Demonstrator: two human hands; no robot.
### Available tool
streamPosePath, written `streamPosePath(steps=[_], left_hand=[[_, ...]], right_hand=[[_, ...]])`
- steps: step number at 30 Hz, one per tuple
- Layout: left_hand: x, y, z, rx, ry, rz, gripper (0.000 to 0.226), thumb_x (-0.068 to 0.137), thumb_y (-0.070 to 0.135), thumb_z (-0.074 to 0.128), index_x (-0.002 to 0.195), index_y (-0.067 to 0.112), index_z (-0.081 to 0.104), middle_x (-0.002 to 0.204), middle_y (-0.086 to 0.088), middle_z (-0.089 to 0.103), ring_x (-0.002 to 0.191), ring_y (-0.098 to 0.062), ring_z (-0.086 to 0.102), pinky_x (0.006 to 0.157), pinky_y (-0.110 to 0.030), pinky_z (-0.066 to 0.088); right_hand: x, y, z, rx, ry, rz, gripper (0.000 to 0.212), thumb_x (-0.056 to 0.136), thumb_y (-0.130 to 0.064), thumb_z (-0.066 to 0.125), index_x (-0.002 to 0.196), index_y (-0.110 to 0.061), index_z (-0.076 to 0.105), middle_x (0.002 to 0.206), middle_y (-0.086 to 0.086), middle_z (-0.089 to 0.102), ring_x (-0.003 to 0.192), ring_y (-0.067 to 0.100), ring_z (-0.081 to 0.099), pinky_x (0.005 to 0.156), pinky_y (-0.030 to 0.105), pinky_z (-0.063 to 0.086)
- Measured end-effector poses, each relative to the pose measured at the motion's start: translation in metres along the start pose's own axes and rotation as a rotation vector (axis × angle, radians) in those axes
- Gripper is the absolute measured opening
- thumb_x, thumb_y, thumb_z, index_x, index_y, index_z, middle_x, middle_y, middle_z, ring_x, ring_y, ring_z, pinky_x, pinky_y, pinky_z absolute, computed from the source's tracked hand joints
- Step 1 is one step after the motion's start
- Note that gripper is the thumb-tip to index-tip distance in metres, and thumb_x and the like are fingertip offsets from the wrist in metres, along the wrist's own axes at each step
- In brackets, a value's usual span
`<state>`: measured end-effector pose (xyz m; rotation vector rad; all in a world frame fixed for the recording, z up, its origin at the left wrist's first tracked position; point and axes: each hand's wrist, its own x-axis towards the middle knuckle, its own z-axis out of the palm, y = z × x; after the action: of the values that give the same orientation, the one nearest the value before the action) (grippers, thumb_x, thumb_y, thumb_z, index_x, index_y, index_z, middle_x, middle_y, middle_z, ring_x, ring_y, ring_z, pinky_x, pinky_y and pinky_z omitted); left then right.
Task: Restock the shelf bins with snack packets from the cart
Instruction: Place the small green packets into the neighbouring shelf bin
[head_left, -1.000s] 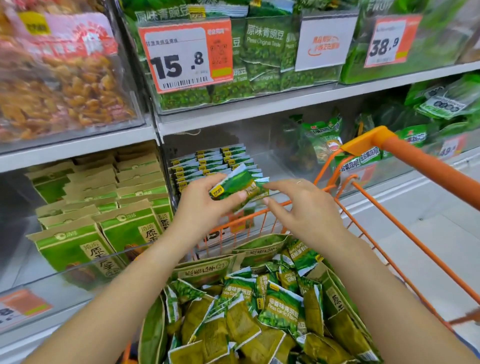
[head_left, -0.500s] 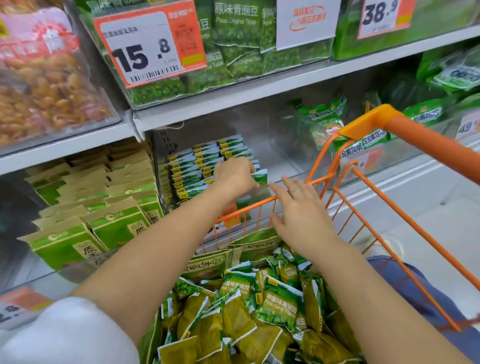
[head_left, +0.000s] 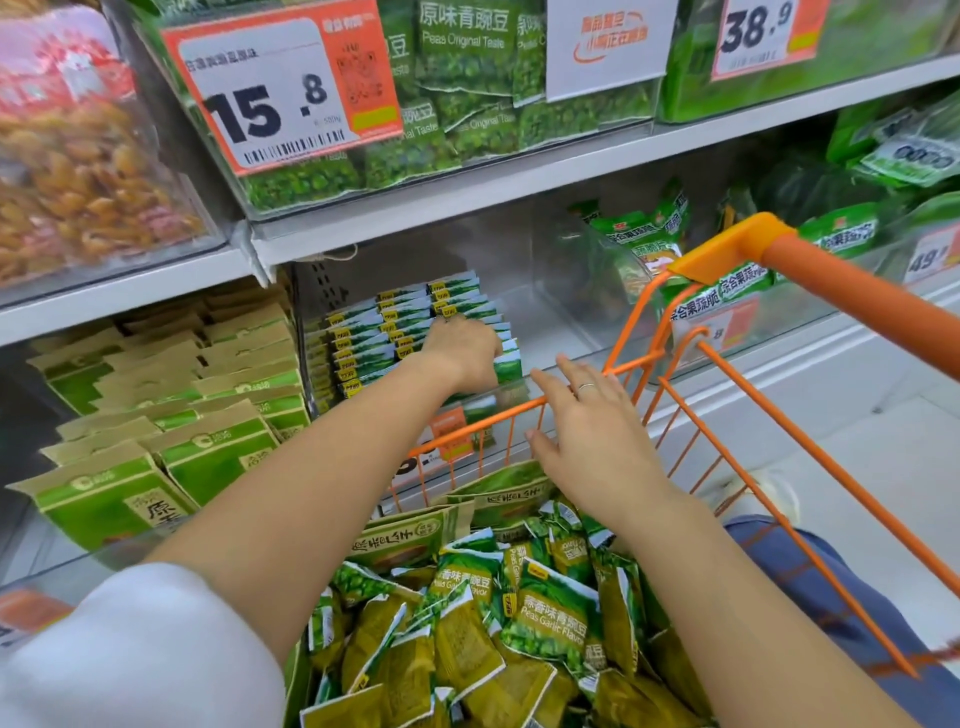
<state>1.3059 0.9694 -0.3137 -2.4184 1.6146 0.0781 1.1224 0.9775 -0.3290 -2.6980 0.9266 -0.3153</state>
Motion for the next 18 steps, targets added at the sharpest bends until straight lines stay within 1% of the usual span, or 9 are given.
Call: streamPosePath(steps=[3,6,8,11,12,14,16,17,18], left_hand=[[0.005,-0.001,0.004,0.077,0.026,-0.031,0.025,0.086,0.037,0.064,0.074,0.017,0.054,0.083,-0.003,0.046,0.101,-0.028,0.048,0.101,-0.044,0.034],[0.007,-0.004,0.008,0.103,0.075,0.010,0.030,0.085,0.047,0.064,0.082,0.019,0.054,0.107,-0.008,0.053,0.108,-0.029,0.047,0.099,-0.043,0.035],[0.005,-0.010,0.009,0.045,0.109,0.047,0.035,0.082,0.054,0.065,0.085,0.021,0.053,0.113,-0.008,0.053,0.109,-0.029,0.048,0.095,-0.041,0.038],[-0.005,-0.024,0.005,-0.157,0.141,0.050,0.040,0.081,0.064,0.060,0.082,0.024,0.060,0.106,-0.004,0.056,0.103,-0.025,0.051,0.084,-0.037,0.041],[-0.012,-0.028,0.001,-0.230,0.199,0.054,0.036,0.083,0.061,0.059,0.080,0.026,0.062,0.103,-0.003,0.058,0.102,-0.024,0.053,0.083,-0.037,0.042],[-0.037,-0.033,-0.004,-0.358,0.414,0.070,0.025,0.089,0.049,0.057,0.078,0.028,0.063,0.096,0.001,0.062,0.097,-0.021,0.055,0.084,-0.036,0.042],[-0.082,-0.030,-0.003,-0.483,0.561,0.106,0.023,0.091,0.040,0.055,0.080,0.024,0.065,0.083,0.011,0.058,0.082,-0.013,0.053,0.075,-0.032,0.040],[-0.108,-0.028,0.000,-0.532,0.544,0.125,0.024,0.091,0.041,0.052,0.079,0.024,0.064,0.073,0.015,0.055,0.073,-0.010,0.051,0.067,-0.031,0.041],[-0.133,-0.028,0.007,-0.552,0.472,0.147,0.025,0.090,0.043,0.050,0.077,0.027,0.063,0.065,0.016,0.052,0.065,-0.008,0.050,0.061,-0.030,0.041]], right_hand=[[0.000,0.001,0.000,0.009,0.007,-0.004,0.059,0.098,-0.035,0.045,0.151,-0.021,0.022,0.160,0.007,0.014,0.146,0.021,0.010,0.118,0.036,0.000],[0.001,0.001,0.001,0.018,0.015,-0.007,0.059,0.098,-0.035,0.046,0.151,-0.021,0.023,0.159,0.007,0.014,0.146,0.022,0.011,0.118,0.036,0.001],[0.002,0.001,0.002,0.021,0.019,-0.001,0.058,0.098,-0.035,0.047,0.150,-0.021,0.025,0.159,0.007,0.015,0.146,0.022,0.011,0.118,0.036,0.004],[0.002,-0.003,0.000,0.047,0.080,-0.036,0.047,0.096,-0.033,0.050,0.141,-0.021,0.044,0.152,0.007,0.032,0.141,0.022,0.023,0.114,0.033,0.016],[0.001,-0.006,-0.002,0.068,0.120,-0.077,0.040,0.095,-0.034,0.052,0.134,-0.022,0.052,0.144,0.005,0.042,0.135,0.021,0.033,0.110,0.033,0.023],[-0.004,-0.017,-0.006,0.154,0.124,-0.147,0.026,0.093,-0.037,0.056,0.113,-0.025,0.065,0.115,-0.003,0.061,0.113,0.017,0.052,0.092,0.031,0.039],[-0.011,-0.028,-0.007,0.173,-0.045,-0.200,0.019,0.091,-0.043,0.057,0.095,-0.028,0.068,0.085,-0.012,0.061,0.090,0.013,0.061,0.071,0.028,0.045],[-0.015,-0.033,-0.003,0.133,-0.180,-0.223,0.021,0.090,-0.045,0.059,0.092,-0.027,0.068,0.080,-0.013,0.061,0.085,0.012,0.061,0.068,0.027,0.044],[-0.017,-0.035,0.003,0.076,-0.324,-0.239,0.022,0.088,-0.046,0.061,0.095,-0.026,0.069,0.083,-0.011,0.064,0.086,0.012,0.062,0.069,0.026,0.045]])
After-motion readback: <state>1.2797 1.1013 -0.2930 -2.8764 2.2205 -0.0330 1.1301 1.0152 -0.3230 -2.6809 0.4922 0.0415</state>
